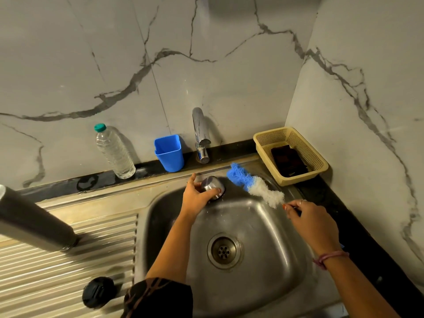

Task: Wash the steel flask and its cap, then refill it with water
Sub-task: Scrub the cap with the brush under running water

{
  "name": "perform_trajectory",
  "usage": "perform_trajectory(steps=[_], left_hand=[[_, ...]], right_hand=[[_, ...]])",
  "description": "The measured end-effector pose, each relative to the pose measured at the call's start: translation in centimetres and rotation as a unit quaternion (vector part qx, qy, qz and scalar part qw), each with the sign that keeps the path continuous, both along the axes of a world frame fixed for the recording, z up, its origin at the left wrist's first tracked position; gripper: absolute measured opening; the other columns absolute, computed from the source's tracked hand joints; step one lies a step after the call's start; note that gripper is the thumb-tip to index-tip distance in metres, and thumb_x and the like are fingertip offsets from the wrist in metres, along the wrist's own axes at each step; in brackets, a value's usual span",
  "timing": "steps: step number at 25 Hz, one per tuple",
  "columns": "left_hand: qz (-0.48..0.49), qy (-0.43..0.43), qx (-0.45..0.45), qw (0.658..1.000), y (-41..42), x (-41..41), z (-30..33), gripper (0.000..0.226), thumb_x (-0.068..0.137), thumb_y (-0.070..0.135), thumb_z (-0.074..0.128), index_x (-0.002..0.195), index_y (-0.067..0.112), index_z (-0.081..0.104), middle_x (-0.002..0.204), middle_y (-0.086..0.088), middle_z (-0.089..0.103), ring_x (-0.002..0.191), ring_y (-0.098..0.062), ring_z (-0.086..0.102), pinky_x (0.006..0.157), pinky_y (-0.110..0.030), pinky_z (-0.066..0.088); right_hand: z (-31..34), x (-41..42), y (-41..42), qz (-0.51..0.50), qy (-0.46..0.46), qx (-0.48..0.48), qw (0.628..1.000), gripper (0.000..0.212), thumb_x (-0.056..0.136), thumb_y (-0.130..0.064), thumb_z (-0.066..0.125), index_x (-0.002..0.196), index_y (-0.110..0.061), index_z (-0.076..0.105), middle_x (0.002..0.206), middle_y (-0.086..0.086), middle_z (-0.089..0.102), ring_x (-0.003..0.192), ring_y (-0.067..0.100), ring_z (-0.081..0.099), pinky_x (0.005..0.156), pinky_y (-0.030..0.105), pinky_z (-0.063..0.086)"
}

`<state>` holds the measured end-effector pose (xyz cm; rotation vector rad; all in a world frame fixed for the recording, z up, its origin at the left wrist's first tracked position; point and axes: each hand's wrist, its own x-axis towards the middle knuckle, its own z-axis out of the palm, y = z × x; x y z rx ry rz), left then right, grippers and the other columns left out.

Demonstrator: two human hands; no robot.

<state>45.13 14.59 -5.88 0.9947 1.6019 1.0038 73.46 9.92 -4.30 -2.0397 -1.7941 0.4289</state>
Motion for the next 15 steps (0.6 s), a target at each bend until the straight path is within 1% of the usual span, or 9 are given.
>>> perform_trajectory(steps=[2, 3, 5, 6, 8, 9, 11, 15], left_hand=[[0.061, -0.022, -0.020, 0.998, -1.7, 0.1, -0.4, 0.092, 0.074, 0.025, 0.084, 0.149, 0.014, 0.031, 0.130, -0.004, 0.056, 0.105, -0.015, 0.057, 0.079, -0.021, 0.046], [0.089, -0.041, -0.032, 0.995, -2.5, 0.0, -0.6, 0.089, 0.074, 0.028, 0.084, 0.146, 0.013, 0.034, 0.128, -0.006, 0.057, 0.103, -0.015, 0.058, 0.076, -0.021, 0.046], [0.121, -0.072, -0.050, 0.989, -3.7, -0.1, -1.0, 0.086, 0.075, 0.032, 0.084, 0.144, 0.012, 0.036, 0.122, -0.005, 0.057, 0.105, -0.017, 0.059, 0.083, -0.027, 0.048], [0.127, -0.078, -0.057, 0.987, -4.3, -0.2, -1.1, 0.087, 0.075, 0.033, 0.084, 0.144, 0.012, 0.036, 0.121, -0.004, 0.056, 0.107, -0.019, 0.059, 0.088, -0.031, 0.050], [0.127, -0.072, -0.063, 0.987, -5.5, -0.5, -1.3, 0.092, 0.073, 0.033, 0.085, 0.146, 0.013, 0.033, 0.126, -0.007, 0.055, 0.111, -0.021, 0.058, 0.098, -0.037, 0.050], [0.124, -0.069, -0.064, 0.988, -6.1, -0.7, -1.2, 0.095, 0.071, 0.034, 0.086, 0.146, 0.014, 0.032, 0.128, -0.008, 0.056, 0.112, -0.022, 0.058, 0.100, -0.039, 0.049], [0.117, -0.066, -0.060, 0.989, -7.0, -1.1, -0.8, 0.099, 0.069, 0.035, 0.087, 0.147, 0.015, 0.030, 0.130, -0.008, 0.057, 0.112, -0.021, 0.059, 0.102, -0.041, 0.049], [0.112, -0.064, -0.050, 0.990, -8.4, -1.9, 0.2, 0.099, 0.069, 0.031, 0.088, 0.148, 0.014, 0.030, 0.126, -0.005, 0.056, 0.113, -0.021, 0.058, 0.102, -0.040, 0.048]], right_hand=[[0.1, -0.3, -0.3, 0.013, 0.001, -0.002, 1.000, 0.024, 0.093, -0.034, 0.056, 0.104, -0.016, 0.068, 0.084, -0.002, 0.071, 0.070, 0.012, 0.063, 0.055, 0.023, 0.049], [0.3, -0.5, -0.6, 0.021, 0.002, -0.001, 1.000, 0.024, 0.093, -0.033, 0.056, 0.104, -0.015, 0.068, 0.084, -0.001, 0.070, 0.069, 0.012, 0.062, 0.053, 0.020, 0.045], [0.4, -1.0, -1.0, 0.032, 0.011, 0.006, 0.999, 0.023, 0.093, -0.032, 0.056, 0.102, -0.015, 0.068, 0.083, 0.000, 0.071, 0.068, 0.012, 0.061, 0.051, 0.018, 0.041], [0.4, -1.2, -1.2, 0.035, 0.014, 0.010, 0.999, 0.022, 0.093, -0.032, 0.056, 0.100, -0.015, 0.069, 0.083, 0.000, 0.071, 0.068, 0.013, 0.061, 0.051, 0.018, 0.041], [0.3, -1.8, -2.0, 0.042, 0.013, 0.023, 0.999, 0.022, 0.092, -0.033, 0.057, 0.096, -0.015, 0.069, 0.079, -0.001, 0.070, 0.068, 0.013, 0.061, 0.054, 0.022, 0.047], [0.2, -2.0, -2.4, 0.047, 0.011, 0.030, 0.998, 0.023, 0.091, -0.035, 0.058, 0.094, -0.015, 0.070, 0.078, -0.001, 0.069, 0.067, 0.012, 0.061, 0.056, 0.025, 0.050], [0.2, -2.5, -3.4, 0.053, 0.013, 0.038, 0.998, 0.023, 0.091, -0.035, 0.058, 0.092, -0.015, 0.070, 0.076, -0.002, 0.068, 0.066, 0.012, 0.061, 0.058, 0.025, 0.051], [1.0, -3.5, -5.5, 0.058, -0.009, 0.050, 0.997, 0.021, 0.091, -0.032, 0.060, 0.094, -0.014, 0.070, 0.077, 0.000, 0.070, 0.065, 0.011, 0.059, 0.053, 0.016, 0.039]])
